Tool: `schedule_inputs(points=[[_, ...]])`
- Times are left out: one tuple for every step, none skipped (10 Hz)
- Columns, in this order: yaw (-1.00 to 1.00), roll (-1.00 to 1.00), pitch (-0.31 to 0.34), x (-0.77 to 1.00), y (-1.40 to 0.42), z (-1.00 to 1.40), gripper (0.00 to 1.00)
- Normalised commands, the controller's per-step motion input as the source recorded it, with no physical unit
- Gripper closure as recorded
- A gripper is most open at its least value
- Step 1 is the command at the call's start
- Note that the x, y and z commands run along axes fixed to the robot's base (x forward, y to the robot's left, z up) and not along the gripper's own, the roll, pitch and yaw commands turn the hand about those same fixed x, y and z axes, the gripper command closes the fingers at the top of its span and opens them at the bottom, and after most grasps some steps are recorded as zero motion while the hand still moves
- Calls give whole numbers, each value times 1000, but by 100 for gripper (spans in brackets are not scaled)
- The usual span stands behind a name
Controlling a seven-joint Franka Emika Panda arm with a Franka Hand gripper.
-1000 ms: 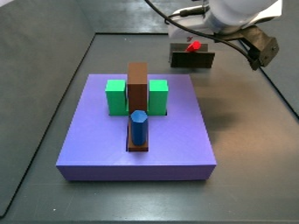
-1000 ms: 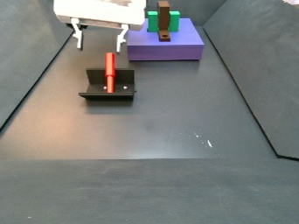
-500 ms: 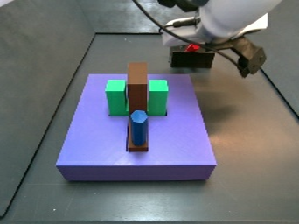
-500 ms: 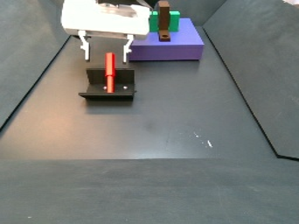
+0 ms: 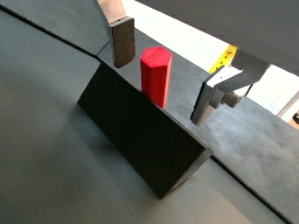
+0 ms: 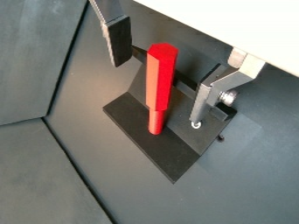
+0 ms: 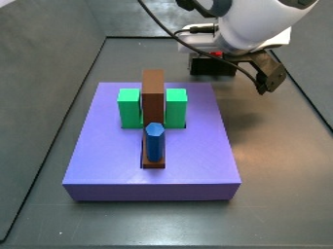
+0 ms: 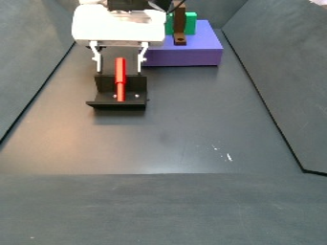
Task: Pick up the red object. Move up. Place the red object on the fixture. Regrasp the red object. Move to above the board. Insert the red object.
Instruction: Regrasp the red object.
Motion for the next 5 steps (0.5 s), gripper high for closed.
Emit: schedule_inputs(points=[[-9, 66, 220, 0, 0, -149, 0], [0, 0, 151, 0, 0, -20, 0], [0, 0, 0, -31, 0, -11, 0], [0, 0, 0, -103, -43, -49, 0], [0, 0, 0, 0, 0, 0, 100]])
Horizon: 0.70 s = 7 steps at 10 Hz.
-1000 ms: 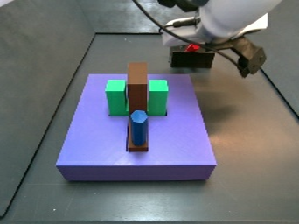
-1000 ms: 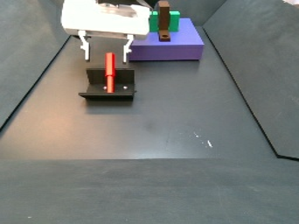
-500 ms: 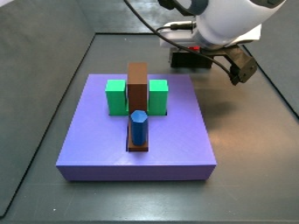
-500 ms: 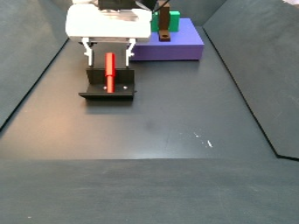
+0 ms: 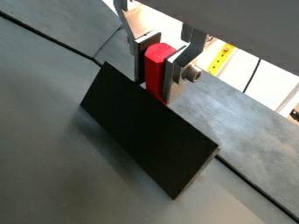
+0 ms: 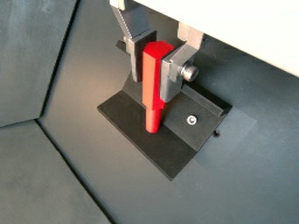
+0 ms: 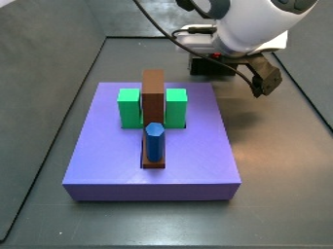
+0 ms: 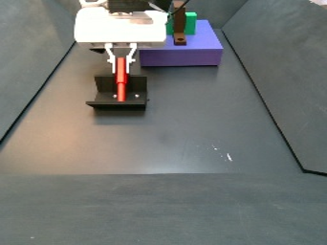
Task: Pick up the red object. Move up. Place the red object on the fixture. Regrasp the red object. Move to above the board. Insert the red object.
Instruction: Regrasp the red object.
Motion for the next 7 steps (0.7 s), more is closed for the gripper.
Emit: schedule_inputs(points=[[0, 0, 0, 0, 0, 0, 100], [0, 0, 0, 0, 0, 0, 100], [0, 0, 0, 0, 0, 0, 100], [0, 0, 0, 0, 0, 0, 100], [0, 0, 0, 0, 0, 0, 100], [0, 0, 0, 0, 0, 0, 100], [0, 0, 0, 0, 0, 0, 100]])
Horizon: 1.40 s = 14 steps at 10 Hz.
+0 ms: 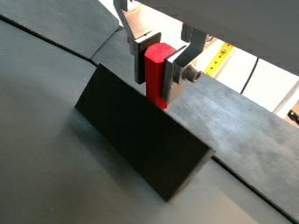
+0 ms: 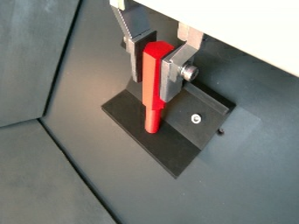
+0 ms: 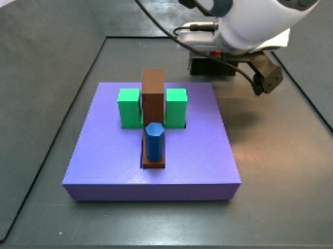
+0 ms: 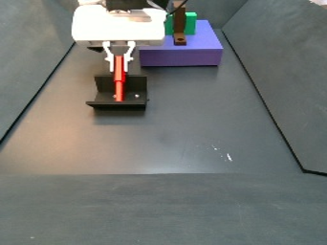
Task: Pick up the red object. Move up. Place the red object on the fixture. Regrasp the red object. Move to above the board. Insert the red object.
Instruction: Regrasp the red object, then move to above the board.
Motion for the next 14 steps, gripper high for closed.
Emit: schedule_inputs(points=[[0, 0, 0, 0, 0, 0, 100], [0, 0, 0, 0, 0, 0, 100], [0, 0, 0, 0, 0, 0, 100], [0, 0, 0, 0, 0, 0, 100], [0, 0, 0, 0, 0, 0, 100], [0, 0, 0, 0, 0, 0, 100], [0, 0, 0, 0, 0, 0, 100], [0, 0, 0, 0, 0, 0, 100], [0, 0, 0, 0, 0, 1400, 100], [29, 32, -12, 20, 22, 1400, 100], [11, -22, -27, -13, 17, 1400, 100], [3, 8, -21, -6, 25, 1400, 100], [-11, 12, 19, 10, 10, 1400, 100], [-16, 1, 27, 6, 4, 1400, 100]])
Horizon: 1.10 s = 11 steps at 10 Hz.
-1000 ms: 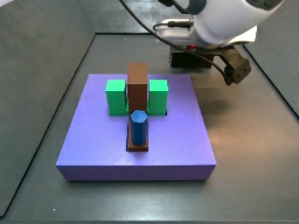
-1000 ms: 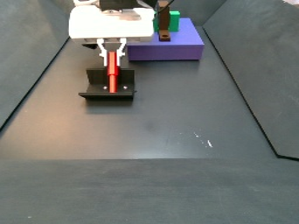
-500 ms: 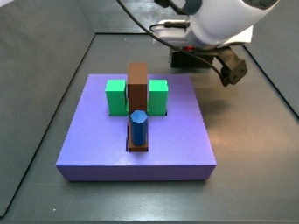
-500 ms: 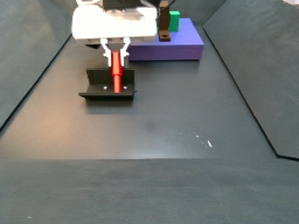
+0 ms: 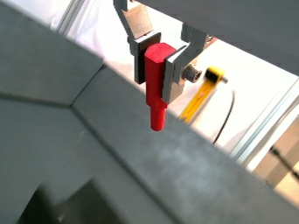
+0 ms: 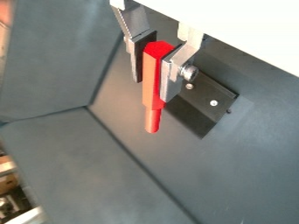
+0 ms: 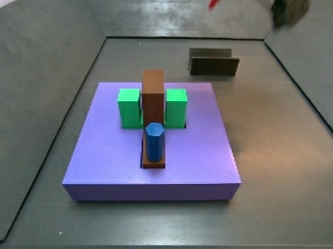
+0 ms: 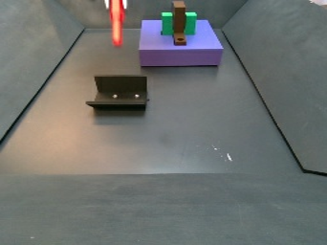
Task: Pick up the red object. Move up. Place the red object on the fixture. Regrasp the red object. Move to above the board. Insert the red object.
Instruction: Move to above the board.
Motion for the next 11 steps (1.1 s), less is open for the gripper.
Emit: schedule_inputs(points=[[-11, -6, 32, 7, 13, 1400, 100], [-3, -13, 47, 11, -5, 964, 100], [3, -2, 65, 21, -10, 556, 100], [15, 6, 89, 41, -14, 210, 100], [-50, -1000, 49, -835, -1400, 283, 100], [-44, -1000, 36, -859, -1400, 288, 100], [-35, -1000, 29, -933, -1400, 273, 100], [-33, -1000, 30, -919, -1400, 265, 100], [-32, -1000, 30, -926, -1400, 276, 100], [-26, -1000, 30, -944, -1400, 252, 100], [-23, -1000, 21, -401, -540, 98, 100]])
